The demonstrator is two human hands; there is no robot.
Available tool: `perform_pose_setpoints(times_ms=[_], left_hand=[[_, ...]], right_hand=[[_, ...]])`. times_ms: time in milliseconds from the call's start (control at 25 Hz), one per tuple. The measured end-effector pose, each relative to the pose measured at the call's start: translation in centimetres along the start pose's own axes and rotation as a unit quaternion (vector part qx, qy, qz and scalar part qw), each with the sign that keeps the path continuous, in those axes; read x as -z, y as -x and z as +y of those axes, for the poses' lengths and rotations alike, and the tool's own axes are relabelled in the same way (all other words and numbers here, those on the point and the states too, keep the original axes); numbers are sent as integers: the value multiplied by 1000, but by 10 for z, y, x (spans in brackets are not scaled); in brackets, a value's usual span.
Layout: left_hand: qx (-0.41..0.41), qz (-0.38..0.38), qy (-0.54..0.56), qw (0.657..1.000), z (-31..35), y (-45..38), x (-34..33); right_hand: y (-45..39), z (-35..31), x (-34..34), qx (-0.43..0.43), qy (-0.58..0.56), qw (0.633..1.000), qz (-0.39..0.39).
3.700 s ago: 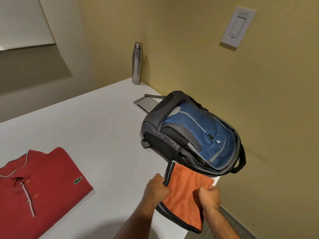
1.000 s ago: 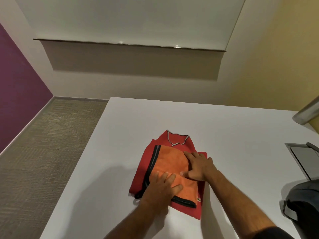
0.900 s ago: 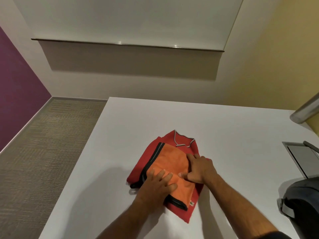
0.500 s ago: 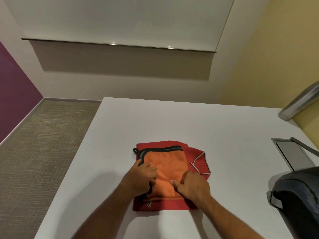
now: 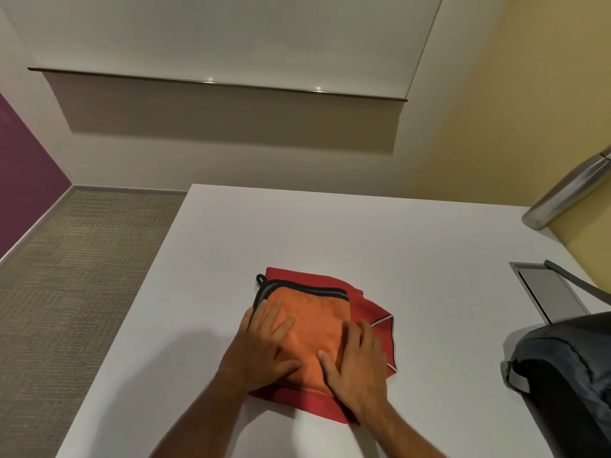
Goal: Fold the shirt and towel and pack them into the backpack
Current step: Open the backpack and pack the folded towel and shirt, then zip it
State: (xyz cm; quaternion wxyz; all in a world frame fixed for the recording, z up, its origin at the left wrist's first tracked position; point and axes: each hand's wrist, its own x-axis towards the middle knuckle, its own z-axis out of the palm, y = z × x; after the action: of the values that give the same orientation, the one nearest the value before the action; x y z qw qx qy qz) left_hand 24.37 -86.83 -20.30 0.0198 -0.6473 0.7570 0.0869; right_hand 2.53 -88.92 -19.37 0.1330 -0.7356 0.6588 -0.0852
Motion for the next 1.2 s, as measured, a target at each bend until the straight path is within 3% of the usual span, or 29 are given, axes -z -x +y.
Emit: perform_pose_setpoints(times_ms=[160,440,680,840,960,1040,1120,1200], left_hand=[[87,-42,7,995,2,7,-3],[34,-59,-63,996,-11,-10,-1],[18,-6,-149,989,-10,-23,17],[54,2,-156,986,-8,-20,19],[63,102,-154,981,-6,-19,16],[81,124,-134,980,-7,-17,17],[85,138,-108,981,-8,-12,13],[89,150,-74,982,-6,-4,10]], right_hand=[[6,1,-12,21,19,992,-124],[1,-4,3,35,114,983,-141],[17,-27,14,7,114,978,-176],[24,-38,13,8,95,979,-180],[28,-47,10,-2,67,979,-191],[27,-49,11,3,33,980,-195],[18,-42,20,40,19,986,-163],[1,-23,31,108,13,991,-77]])
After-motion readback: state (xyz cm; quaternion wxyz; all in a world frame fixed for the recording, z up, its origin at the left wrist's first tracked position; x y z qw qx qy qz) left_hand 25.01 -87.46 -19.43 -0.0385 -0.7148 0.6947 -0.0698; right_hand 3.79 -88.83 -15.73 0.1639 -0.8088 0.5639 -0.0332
